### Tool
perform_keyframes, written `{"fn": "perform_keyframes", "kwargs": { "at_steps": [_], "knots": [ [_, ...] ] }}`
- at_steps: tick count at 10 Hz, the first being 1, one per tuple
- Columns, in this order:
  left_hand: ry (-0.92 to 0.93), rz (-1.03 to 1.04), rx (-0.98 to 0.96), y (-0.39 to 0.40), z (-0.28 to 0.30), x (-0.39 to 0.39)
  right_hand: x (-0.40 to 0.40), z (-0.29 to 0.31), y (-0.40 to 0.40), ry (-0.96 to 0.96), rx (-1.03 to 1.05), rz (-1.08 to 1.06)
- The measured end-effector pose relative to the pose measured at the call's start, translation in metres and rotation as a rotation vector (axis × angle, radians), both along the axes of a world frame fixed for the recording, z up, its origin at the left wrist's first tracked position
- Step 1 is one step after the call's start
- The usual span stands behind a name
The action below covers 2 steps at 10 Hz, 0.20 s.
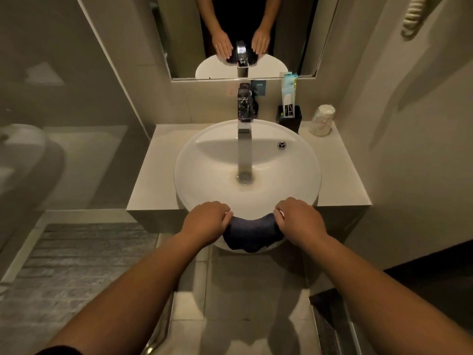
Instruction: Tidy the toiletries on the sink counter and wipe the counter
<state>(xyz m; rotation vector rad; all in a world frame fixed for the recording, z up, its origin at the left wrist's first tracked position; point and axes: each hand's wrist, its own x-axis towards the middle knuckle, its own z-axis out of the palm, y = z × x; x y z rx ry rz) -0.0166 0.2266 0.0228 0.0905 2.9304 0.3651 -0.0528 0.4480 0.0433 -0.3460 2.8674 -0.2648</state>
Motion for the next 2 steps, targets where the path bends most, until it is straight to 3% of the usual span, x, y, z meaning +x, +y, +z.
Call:
{"fn": "perform_keyframes", "kwargs": {
  "at_steps": [1,2],
  "knots": [
    [0.049,-0.022,-0.029,0.006,0.018,0.019,0.004,0.02,-0.01,-0.232,0.166,0.023],
    [-0.072,-0.01,-0.053,0.004,0.051,0.01,0.003,0.042,-0.011,-0.231,0.155,0.132]
  ]
}}
